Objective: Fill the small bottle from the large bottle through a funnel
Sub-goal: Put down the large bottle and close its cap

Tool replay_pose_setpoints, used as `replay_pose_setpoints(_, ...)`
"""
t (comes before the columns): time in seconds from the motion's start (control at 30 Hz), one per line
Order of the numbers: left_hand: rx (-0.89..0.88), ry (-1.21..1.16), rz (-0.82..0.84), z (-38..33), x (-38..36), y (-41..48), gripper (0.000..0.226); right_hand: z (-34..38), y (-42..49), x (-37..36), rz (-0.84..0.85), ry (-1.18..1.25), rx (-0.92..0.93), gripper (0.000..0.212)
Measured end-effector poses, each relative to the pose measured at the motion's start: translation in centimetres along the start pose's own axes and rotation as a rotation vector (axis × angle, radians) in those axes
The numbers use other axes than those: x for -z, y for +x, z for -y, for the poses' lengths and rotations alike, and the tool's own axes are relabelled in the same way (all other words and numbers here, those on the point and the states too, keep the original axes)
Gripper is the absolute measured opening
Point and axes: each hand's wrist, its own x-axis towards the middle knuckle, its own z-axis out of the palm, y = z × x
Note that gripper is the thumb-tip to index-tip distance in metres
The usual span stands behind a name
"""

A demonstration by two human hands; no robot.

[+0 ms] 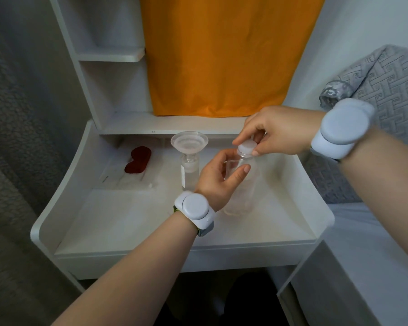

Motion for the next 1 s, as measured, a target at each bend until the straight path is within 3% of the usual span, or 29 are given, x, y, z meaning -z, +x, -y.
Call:
replay_pose_setpoints(0.13,0.000,0.002,-0.014,-0.2,0.0,-0.1,0.028,0.0,0.5,0.1,-0.030,-0.015,-0.050,0.037)
replay_pose_setpoints(0.27,0.014,0.024,-0.017,-0.5,0.0,-0.1,0.027,0.3,1.1,-0.1,-0.023,0.052,-0.147,0.022)
replay_pose_setpoints(0.5,0.003,0.013,-0.017,-0.5,0.0,-0.1,0.027,0.1,0.2,-0.9,0.039,0.077,-0.140,0.027)
replay_pose_setpoints(0.73,0.000,0.007,-0.026,-0.2,-0.2,0.0,0.028,0.5,0.4,-3.6,-0.275,-0.279,-0.195,0.038)
replay_pose_setpoints(0.8,-0.006,0.015,-0.028,-0.2,-0.2,0.0,0.030,0.5,0.1,-4.0,-0.349,-0.263,-0.202,0.038)
replay_pose_setpoints(0.93,-0.017,0.012,-0.039,0.0,-0.4,0.0,0.022,-0.6,-0.7,-3.5,-0.265,-0.140,-0.052,0.030)
replay_pose_setpoints(1.0,-0.013,0.014,-0.064,0.1,-0.6,0.0,0.022,-0.7,-0.8,-4.0,-0.303,-0.008,-0.046,0.027)
